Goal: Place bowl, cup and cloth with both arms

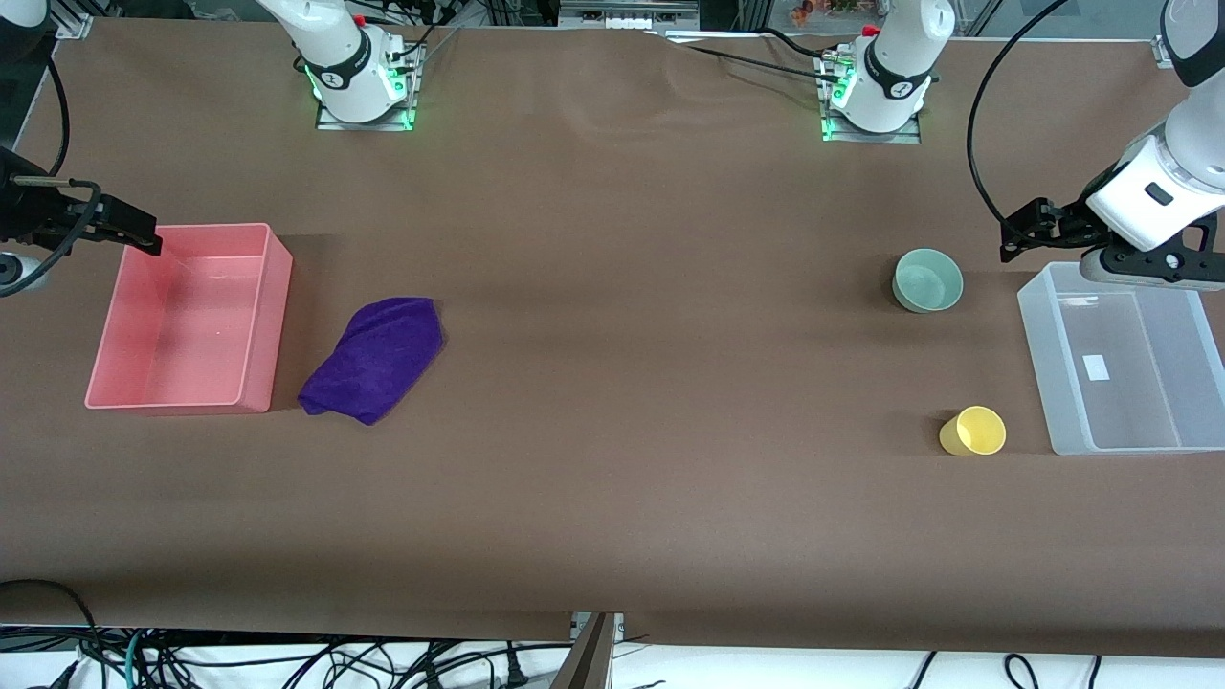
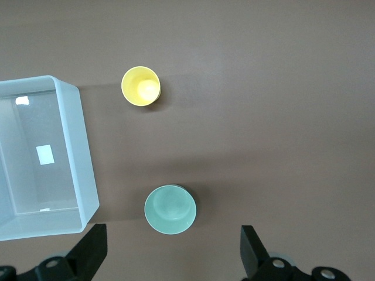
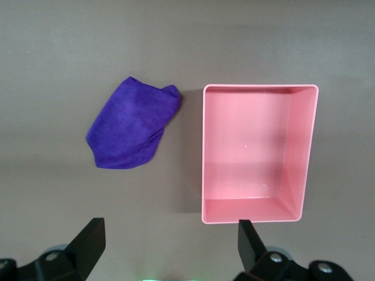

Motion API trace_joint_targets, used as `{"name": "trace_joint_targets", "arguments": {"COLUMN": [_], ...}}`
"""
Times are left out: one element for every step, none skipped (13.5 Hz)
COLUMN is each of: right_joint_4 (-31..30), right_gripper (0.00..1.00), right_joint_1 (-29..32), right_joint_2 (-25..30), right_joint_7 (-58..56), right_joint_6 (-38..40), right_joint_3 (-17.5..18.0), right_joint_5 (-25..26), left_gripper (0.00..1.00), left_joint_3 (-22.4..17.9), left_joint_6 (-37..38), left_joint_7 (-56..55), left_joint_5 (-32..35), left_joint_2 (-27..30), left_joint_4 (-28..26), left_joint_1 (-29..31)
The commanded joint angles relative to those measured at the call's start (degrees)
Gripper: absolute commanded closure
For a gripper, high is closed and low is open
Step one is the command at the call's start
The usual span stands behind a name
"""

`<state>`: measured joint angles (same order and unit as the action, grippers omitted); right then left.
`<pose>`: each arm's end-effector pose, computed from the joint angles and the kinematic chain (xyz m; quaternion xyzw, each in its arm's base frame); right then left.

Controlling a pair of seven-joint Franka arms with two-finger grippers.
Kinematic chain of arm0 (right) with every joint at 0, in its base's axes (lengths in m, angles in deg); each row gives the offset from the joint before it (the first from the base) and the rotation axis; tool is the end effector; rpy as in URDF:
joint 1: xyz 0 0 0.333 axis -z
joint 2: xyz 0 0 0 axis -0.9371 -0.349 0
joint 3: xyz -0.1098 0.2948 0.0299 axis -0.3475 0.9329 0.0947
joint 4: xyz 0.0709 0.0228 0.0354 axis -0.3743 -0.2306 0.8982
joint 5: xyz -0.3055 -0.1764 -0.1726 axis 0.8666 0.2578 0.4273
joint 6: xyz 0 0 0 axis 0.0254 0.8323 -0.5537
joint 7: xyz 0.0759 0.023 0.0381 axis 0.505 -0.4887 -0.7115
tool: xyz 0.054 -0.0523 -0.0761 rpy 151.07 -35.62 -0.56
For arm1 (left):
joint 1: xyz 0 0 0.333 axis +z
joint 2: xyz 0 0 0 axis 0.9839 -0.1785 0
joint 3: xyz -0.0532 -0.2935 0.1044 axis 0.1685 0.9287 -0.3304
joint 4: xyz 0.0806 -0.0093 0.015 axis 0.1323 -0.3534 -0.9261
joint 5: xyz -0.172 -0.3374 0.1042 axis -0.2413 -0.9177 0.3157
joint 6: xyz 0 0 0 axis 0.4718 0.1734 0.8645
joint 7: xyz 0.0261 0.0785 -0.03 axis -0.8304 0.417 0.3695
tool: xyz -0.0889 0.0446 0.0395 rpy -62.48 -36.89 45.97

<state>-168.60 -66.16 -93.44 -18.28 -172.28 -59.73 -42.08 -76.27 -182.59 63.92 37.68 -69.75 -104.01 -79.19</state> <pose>0.5885 0.0020 0.6091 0.9983 0.0116 -0.0511 0.0253 0.5524 -0.0189 0.5629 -0.9990 0.0377 0.0209 0.0069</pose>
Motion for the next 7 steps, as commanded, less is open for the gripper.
{"name": "trace_joint_targets", "arguments": {"right_joint_4": [-0.58, -0.58, -0.58, -0.58, -0.58, -0.67, -1.02], "right_gripper": [0.00, 0.00, 0.00, 0.00, 0.00, 0.00, 0.00], "right_joint_1": [-0.16, -0.16, -0.16, -0.16, -0.07, -0.07, -0.07], "right_joint_2": [1.05, 0.97, 0.88, 0.88, 1.05, 1.23, 1.32], "right_joint_7": [0.57, 0.23, -0.12, -0.47, -0.56, -0.56, -0.39], "right_joint_6": [-0.61, -0.61, -0.61, -0.61, -0.61, -0.61, -0.43], "right_joint_3": [-0.06, -0.06, -0.06, -0.06, 0.03, -0.06, 0.03], "right_joint_5": [-0.17, -0.08, -0.08, -0.08, -0.08, -0.17, 0.00], "left_gripper": [0.00, 0.00, 0.00, 0.00, 0.00, 0.00, 0.00], "left_joint_3": [0.31, 0.31, 0.31, 0.31, 0.31, 0.31, 0.31], "left_joint_6": [1.34, 1.26, 1.26, 1.34, 1.26, 1.26, 1.26], "left_joint_7": [0.47, 0.47, 0.56, 0.47, 0.47, 0.38, 0.38], "left_joint_5": [-0.85, -0.85, -0.85, -0.85, -0.85, -0.76, -0.85], "left_joint_2": [-0.69, -0.69, -0.69, -0.69, -0.69, -0.69, -0.78], "left_joint_4": [1.71, 1.71, 1.71, 1.71, 1.71, 1.71, 1.62], "left_joint_1": [0.36, 0.36, 0.44, 0.36, 0.36, 0.27, 0.27]}}
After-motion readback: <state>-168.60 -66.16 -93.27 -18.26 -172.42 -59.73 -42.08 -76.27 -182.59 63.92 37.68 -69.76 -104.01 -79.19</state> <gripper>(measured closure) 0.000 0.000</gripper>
